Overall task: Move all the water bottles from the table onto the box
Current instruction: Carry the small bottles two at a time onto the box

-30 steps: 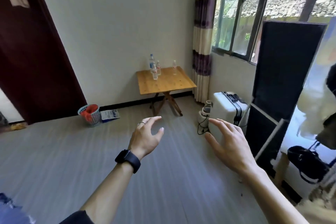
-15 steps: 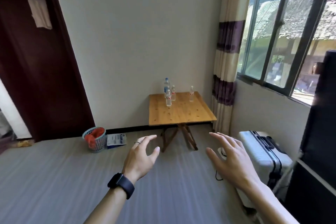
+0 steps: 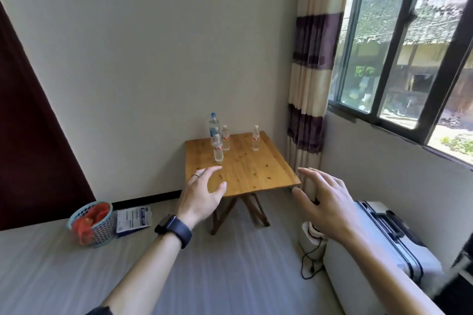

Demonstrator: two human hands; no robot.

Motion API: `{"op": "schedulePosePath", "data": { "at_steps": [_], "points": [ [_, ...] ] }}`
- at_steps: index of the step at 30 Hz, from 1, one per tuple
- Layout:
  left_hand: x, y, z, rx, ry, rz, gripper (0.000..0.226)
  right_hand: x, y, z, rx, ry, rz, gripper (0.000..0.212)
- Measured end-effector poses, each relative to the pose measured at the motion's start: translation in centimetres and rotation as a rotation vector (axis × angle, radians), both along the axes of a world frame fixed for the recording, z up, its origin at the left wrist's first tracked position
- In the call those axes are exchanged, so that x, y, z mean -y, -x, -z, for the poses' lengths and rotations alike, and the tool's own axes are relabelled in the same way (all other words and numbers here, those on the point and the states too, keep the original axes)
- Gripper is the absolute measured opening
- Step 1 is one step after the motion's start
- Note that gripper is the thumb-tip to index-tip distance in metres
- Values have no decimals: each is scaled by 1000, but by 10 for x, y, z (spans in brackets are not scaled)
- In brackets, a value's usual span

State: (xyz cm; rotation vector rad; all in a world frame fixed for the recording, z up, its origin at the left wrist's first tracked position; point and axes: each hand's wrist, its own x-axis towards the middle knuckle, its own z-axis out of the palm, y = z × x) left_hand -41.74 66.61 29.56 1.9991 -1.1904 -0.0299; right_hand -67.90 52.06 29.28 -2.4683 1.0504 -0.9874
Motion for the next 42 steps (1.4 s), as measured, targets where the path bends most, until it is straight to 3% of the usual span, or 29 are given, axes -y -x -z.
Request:
{"op": "schedulePosePath", "data": {
  "at_steps": [13, 29, 42],
  "points": [
    [221, -161, 6, -11, 3, -151, 44, 262, -164, 4, -5, -60, -106, 50],
    [444, -405, 118, -210, -102, -235, 43, 505, -406, 89, -223, -172, -118, 52],
    [642, -554, 190, -344, -322, -266, 46, 723, -570, 175, -420, -331, -91, 56]
  ]
}}
